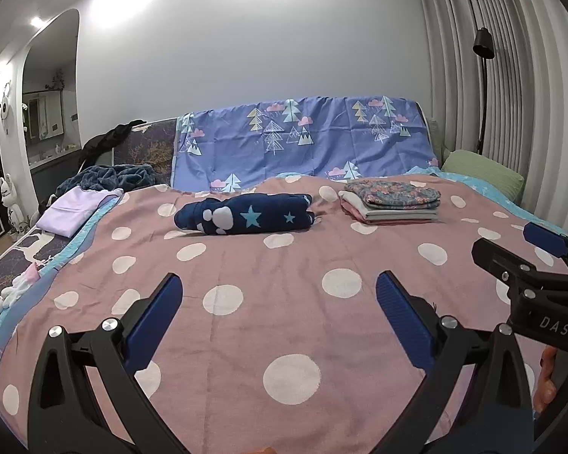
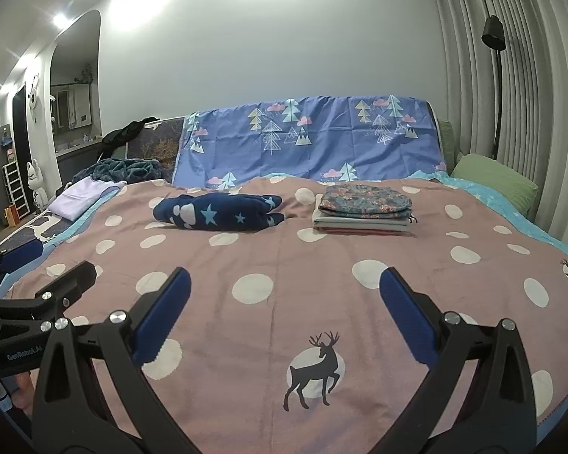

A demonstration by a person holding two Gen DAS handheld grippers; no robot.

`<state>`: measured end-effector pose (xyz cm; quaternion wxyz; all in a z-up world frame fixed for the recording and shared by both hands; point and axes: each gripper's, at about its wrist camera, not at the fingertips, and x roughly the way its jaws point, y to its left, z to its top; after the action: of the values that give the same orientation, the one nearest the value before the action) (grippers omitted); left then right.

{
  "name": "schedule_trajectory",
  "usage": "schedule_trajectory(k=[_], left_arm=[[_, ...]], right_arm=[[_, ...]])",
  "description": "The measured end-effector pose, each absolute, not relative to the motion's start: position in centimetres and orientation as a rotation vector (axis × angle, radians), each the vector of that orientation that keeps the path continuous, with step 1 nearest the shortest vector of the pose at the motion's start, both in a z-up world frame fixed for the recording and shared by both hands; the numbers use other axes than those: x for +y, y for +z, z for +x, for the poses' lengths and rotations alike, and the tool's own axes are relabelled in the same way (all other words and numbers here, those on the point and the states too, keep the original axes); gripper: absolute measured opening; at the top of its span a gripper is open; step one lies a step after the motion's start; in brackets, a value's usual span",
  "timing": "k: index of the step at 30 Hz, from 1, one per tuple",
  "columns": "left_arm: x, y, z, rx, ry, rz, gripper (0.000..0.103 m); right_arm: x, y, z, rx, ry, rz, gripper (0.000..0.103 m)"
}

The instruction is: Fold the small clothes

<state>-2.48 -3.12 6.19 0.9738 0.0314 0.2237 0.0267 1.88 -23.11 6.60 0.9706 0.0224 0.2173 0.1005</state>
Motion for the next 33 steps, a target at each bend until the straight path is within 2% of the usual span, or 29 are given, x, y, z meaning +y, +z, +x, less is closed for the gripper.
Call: schedule_trajectory(k=[33], left_arm=[[-2.7, 4.6, -1.8, 0.509, 0.057, 0.049, 0.102]], right_arm=[[-23.1, 5.3, 2.2, 0.488, 0.178, 0.034, 0.101]])
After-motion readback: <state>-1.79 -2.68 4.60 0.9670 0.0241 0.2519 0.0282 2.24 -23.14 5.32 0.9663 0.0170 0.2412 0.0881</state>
